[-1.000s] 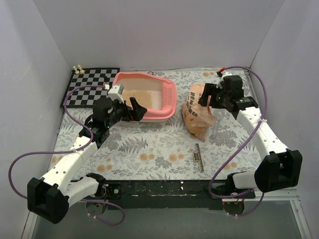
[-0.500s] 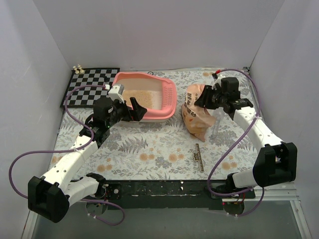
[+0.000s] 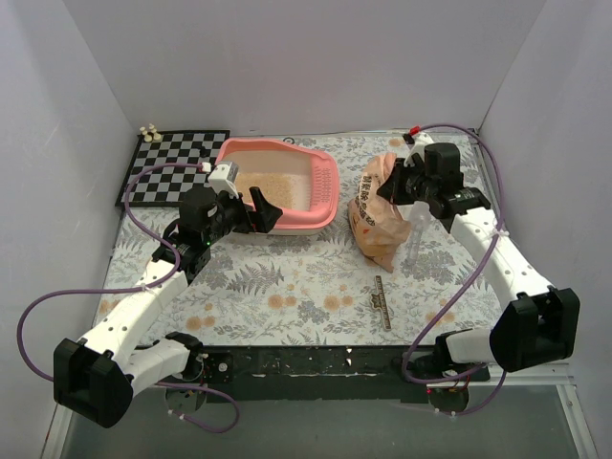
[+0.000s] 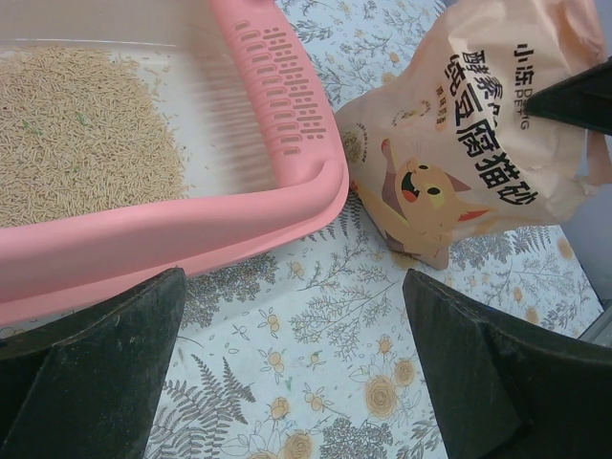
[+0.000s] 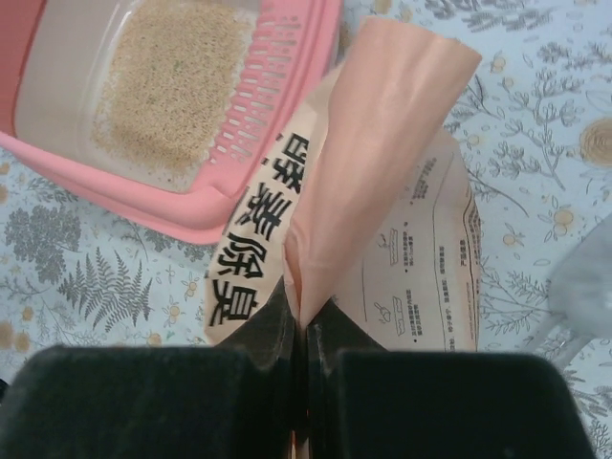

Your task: Fill the litter box with clean litter

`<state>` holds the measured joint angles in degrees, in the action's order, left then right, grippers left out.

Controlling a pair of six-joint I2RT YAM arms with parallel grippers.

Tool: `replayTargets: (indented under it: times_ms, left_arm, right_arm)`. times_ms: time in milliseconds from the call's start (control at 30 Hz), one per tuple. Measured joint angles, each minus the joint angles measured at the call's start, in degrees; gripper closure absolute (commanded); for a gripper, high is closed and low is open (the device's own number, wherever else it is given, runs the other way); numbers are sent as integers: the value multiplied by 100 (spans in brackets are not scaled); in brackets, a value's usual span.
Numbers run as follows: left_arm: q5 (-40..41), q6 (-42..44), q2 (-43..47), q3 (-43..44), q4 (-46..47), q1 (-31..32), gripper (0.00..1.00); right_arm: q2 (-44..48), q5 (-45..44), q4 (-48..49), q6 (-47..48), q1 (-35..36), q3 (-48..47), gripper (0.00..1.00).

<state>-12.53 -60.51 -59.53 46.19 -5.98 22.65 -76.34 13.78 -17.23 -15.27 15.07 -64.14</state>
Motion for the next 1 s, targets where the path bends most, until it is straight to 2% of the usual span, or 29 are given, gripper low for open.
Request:
replayTargets:
  times_ms: [300,700,1000]
  left_arm:
    - [7,2,0,0,0,-4,2]
    - [184,2,273,-63,17,-7,2]
    - [470,-39,505,-85,26,-44,2]
  right_arm:
    - [87,188,-354,352,192,-704,99]
    - [87,986,-713,575,345,-1145,99]
    - [94,1344,-1147,872,1062,-1388,99]
